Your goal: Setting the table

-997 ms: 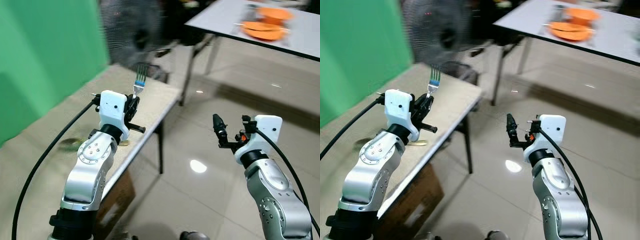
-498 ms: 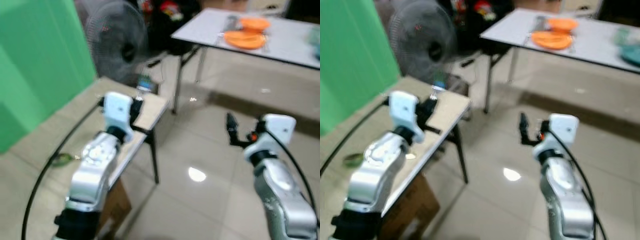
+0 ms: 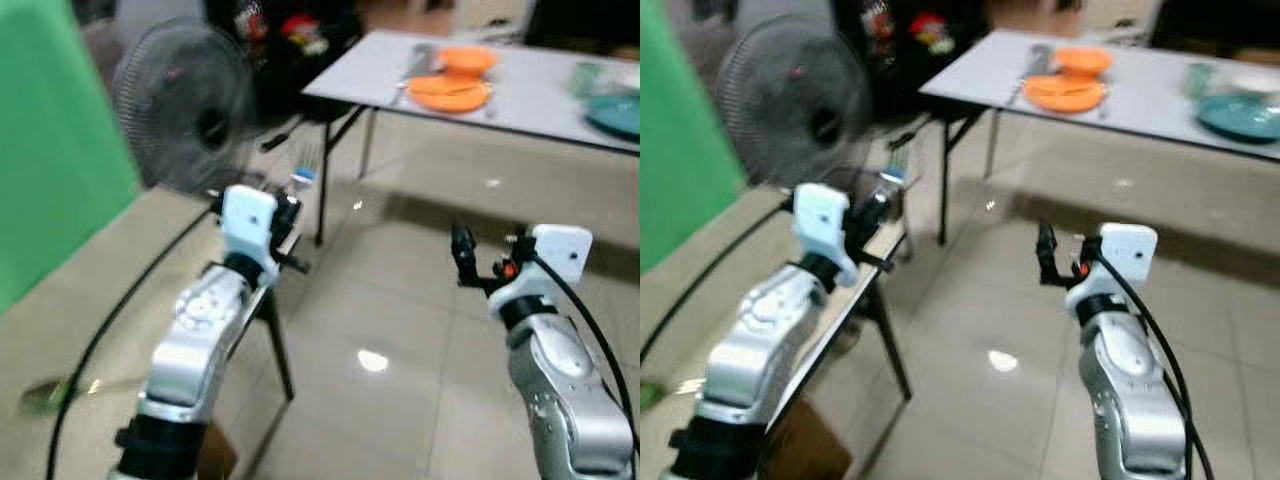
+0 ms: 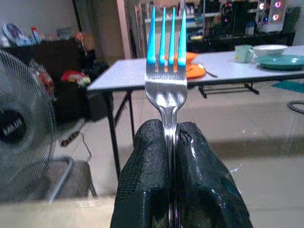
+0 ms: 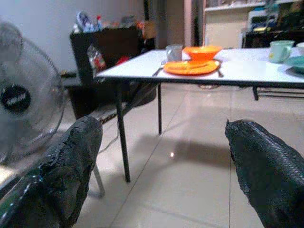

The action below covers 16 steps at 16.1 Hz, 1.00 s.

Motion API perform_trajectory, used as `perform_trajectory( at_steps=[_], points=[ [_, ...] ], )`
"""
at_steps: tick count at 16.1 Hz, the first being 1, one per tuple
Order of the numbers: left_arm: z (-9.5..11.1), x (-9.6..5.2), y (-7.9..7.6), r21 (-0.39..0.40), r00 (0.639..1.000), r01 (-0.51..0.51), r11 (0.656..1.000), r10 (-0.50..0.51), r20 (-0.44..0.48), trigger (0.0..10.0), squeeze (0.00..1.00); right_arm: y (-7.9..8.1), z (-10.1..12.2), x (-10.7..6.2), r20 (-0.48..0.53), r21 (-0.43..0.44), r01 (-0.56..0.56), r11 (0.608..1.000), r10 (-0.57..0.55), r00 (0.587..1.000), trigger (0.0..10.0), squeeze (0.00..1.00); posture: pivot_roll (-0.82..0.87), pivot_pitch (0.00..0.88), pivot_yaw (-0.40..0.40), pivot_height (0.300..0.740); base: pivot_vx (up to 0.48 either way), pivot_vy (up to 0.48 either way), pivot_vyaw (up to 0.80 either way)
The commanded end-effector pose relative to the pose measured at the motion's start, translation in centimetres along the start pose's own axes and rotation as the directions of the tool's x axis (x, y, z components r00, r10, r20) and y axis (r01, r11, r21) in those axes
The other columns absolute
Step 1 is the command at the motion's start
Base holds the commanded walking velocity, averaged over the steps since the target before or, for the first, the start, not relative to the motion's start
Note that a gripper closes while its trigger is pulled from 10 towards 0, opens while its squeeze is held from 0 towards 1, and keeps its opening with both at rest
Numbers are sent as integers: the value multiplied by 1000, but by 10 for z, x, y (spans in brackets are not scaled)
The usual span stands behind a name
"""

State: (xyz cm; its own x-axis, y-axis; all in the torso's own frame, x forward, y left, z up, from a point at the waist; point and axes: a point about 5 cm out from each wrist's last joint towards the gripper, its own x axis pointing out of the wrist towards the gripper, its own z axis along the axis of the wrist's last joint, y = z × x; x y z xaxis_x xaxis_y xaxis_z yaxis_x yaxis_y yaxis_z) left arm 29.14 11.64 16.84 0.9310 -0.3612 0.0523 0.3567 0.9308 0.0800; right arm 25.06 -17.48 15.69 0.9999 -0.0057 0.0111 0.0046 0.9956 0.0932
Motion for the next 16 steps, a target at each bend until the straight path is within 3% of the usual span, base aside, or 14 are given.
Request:
perform_trajectory(
  at_steps=[1, 16],
  points=[
    [-1, -2, 6, 6, 1000, -19, 1000, 19, -2, 10000, 0, 6, 0, -2, 1, 6, -29, 1000, 29, 1000, 10000, 0, -30, 0, 33, 740, 319, 0, -800],
    [-8, -13, 9, 17, 999, -21, 1000, 21, -27, 10000, 0, 2, 0, -7, -8, -3, -21, 1000, 21, 1000, 10000, 0, -29, 0, 28, 740, 323, 0, -800]
  ],
)
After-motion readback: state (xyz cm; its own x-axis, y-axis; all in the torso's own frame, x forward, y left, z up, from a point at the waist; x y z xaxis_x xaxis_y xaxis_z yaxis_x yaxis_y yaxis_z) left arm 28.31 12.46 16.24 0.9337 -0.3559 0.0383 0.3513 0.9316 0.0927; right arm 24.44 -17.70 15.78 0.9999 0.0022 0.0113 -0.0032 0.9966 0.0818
